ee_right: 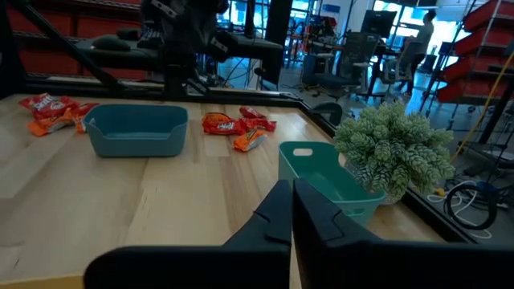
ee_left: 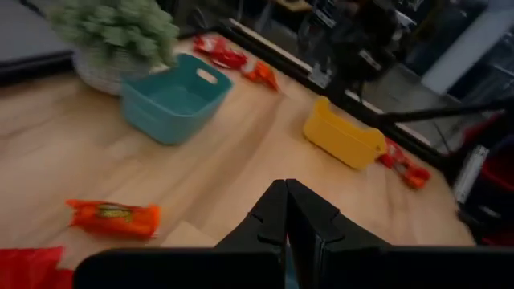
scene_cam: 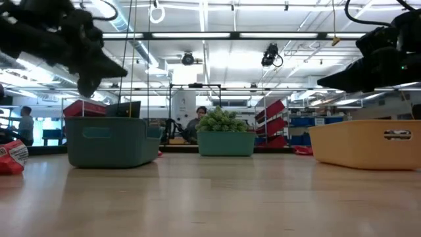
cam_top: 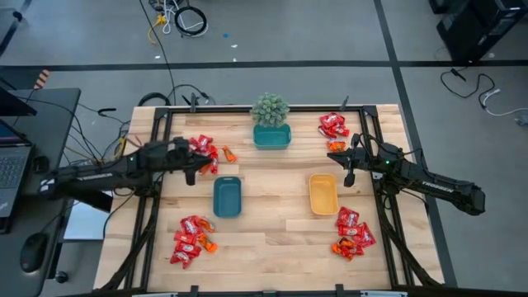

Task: Sort candy
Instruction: Put the orange chocolate into the green bin

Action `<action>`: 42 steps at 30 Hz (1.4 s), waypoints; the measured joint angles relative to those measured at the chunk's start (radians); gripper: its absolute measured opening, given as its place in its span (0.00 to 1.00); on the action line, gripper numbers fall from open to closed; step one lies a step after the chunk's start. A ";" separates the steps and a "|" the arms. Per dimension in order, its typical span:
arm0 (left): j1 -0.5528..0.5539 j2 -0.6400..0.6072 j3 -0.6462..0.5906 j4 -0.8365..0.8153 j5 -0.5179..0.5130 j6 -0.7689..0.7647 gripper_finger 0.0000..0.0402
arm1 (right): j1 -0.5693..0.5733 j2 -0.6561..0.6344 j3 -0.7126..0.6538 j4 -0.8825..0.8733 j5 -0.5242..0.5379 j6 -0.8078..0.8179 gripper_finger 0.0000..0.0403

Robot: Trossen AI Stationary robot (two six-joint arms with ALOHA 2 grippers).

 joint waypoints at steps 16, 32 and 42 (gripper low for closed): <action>0.000 0.510 0.521 -0.618 -0.070 0.035 0.32 | 0.000 0.000 0.000 0.000 0.000 0.000 0.00; 0.129 0.898 0.634 -0.499 0.031 0.465 0.44 | 0.000 0.000 0.000 0.000 0.000 0.000 0.00; 0.165 1.127 0.826 -0.809 0.007 0.917 0.44 | 0.000 0.000 0.000 0.000 0.000 0.000 0.01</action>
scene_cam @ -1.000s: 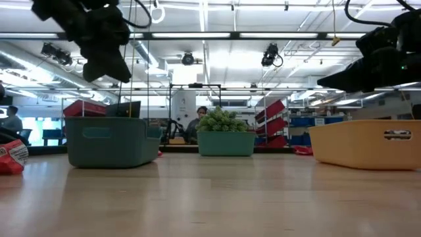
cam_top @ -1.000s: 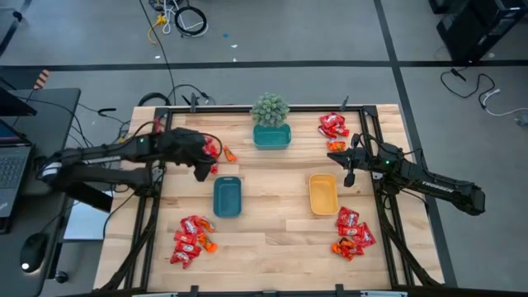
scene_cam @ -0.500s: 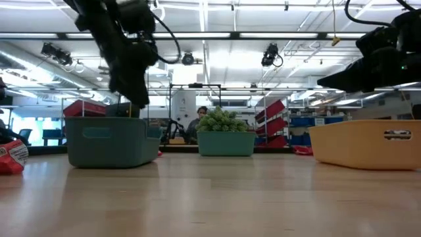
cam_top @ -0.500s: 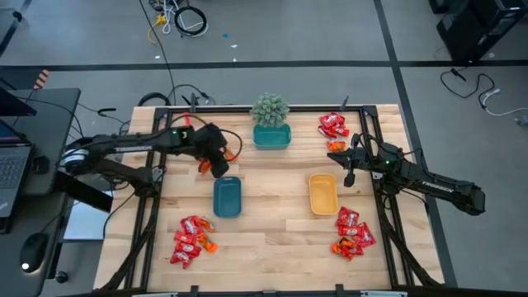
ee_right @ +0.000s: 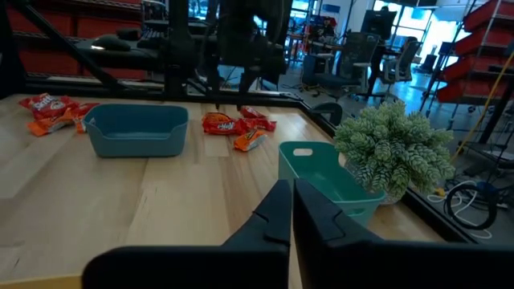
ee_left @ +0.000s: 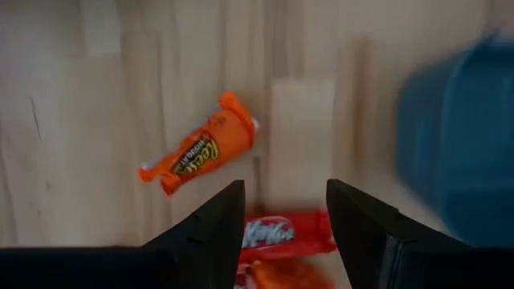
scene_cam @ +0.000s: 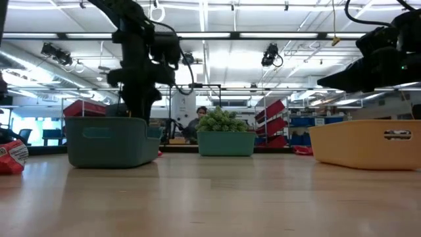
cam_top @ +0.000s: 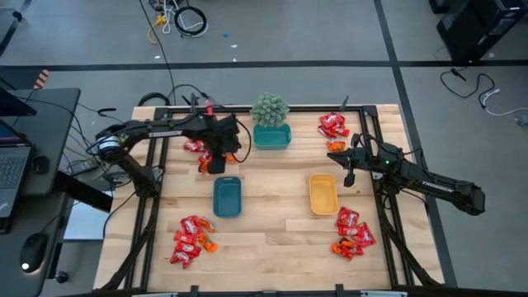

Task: Sort candy
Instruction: Put the orange chocolate into the green bin

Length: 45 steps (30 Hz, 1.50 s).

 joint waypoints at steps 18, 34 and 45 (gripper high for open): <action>0.079 0.208 0.061 0.060 -0.151 0.292 0.44 | 0.000 0.000 0.000 0.000 0.000 0.000 0.00; 0.085 0.229 0.061 0.143 -0.154 0.283 0.25 | 0.000 0.000 0.000 0.000 0.000 0.000 0.00; 0.085 0.226 0.133 0.061 -0.154 0.225 0.01 | 0.000 0.000 0.000 0.000 0.000 0.000 0.01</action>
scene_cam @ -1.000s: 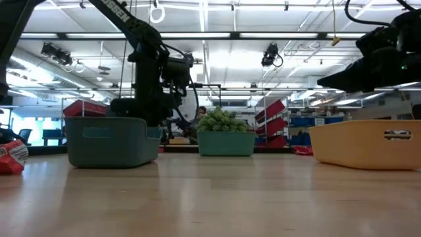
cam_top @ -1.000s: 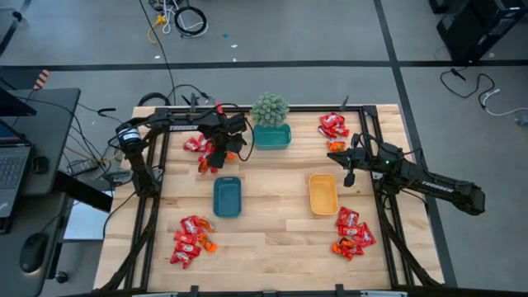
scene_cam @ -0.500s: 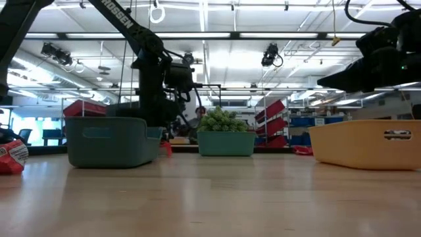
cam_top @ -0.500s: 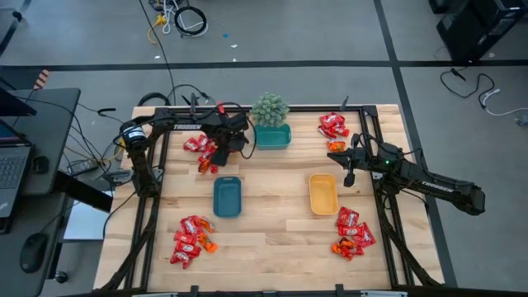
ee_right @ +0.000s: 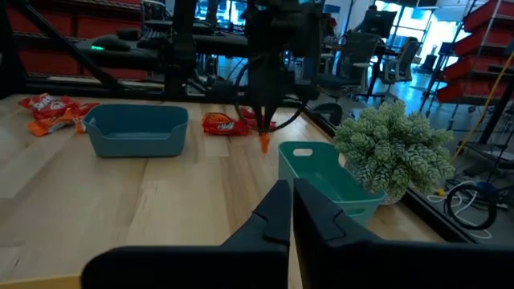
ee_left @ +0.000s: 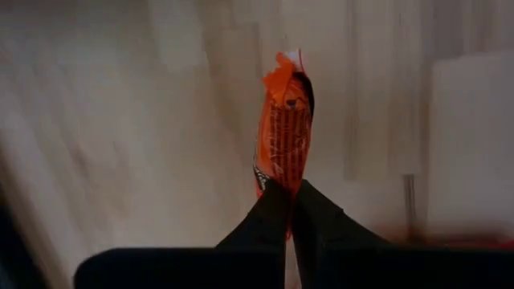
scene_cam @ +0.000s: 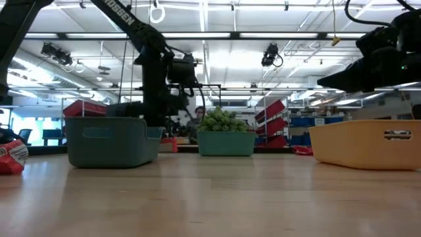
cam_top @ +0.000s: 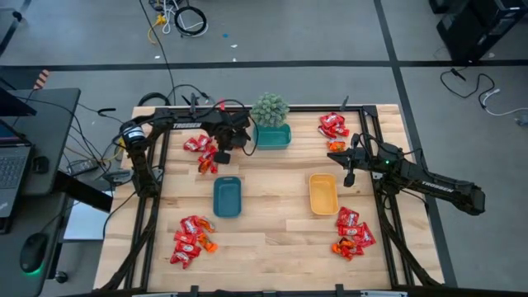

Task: Sort candy
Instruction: Put the orange chocolate into the green bin

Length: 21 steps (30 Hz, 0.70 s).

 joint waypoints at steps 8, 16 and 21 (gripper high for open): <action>0.000 0.000 0.253 -0.157 0.106 -0.114 0.00 | 0.000 0.000 0.000 0.000 0.000 0.000 0.00; -0.007 -0.002 0.368 -0.029 0.149 -0.220 0.00 | 0.000 0.000 0.000 0.000 0.000 0.000 0.01; -0.013 0.027 0.370 0.025 0.150 -0.274 0.00 | 0.000 0.000 0.000 0.000 0.000 0.000 0.00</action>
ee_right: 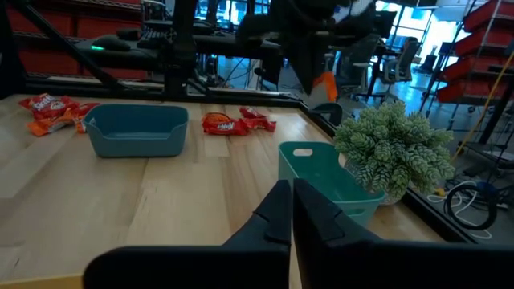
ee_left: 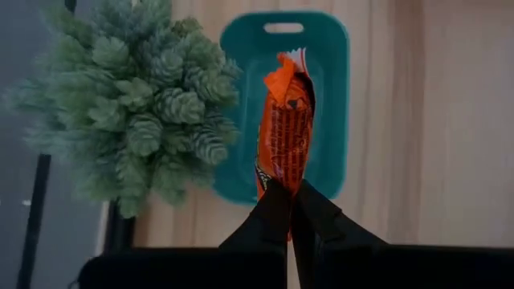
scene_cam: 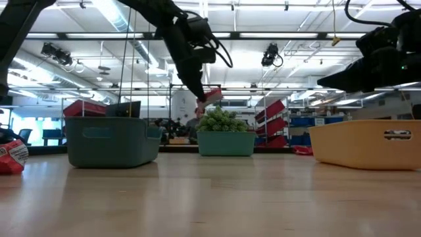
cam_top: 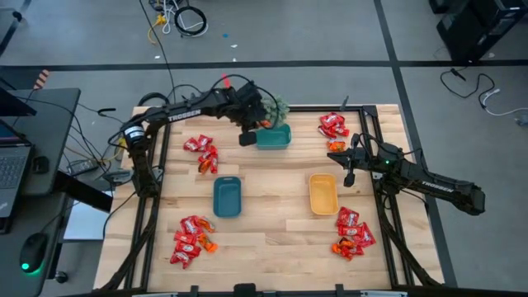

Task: Sort candy
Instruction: Put the orange chocolate into the green bin

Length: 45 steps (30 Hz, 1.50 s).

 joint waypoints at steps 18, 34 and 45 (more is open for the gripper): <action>-0.035 0.246 0.171 -0.068 -0.003 -0.032 0.07 | 0.000 0.000 0.000 0.007 0.007 0.000 0.00; -0.053 0.239 0.196 -0.198 -0.080 -0.032 0.29 | 0.000 0.000 0.000 0.007 0.007 0.000 0.00; -0.053 0.055 0.135 -0.238 -0.056 -0.174 0.01 | 0.000 0.000 0.000 0.007 0.007 0.000 0.01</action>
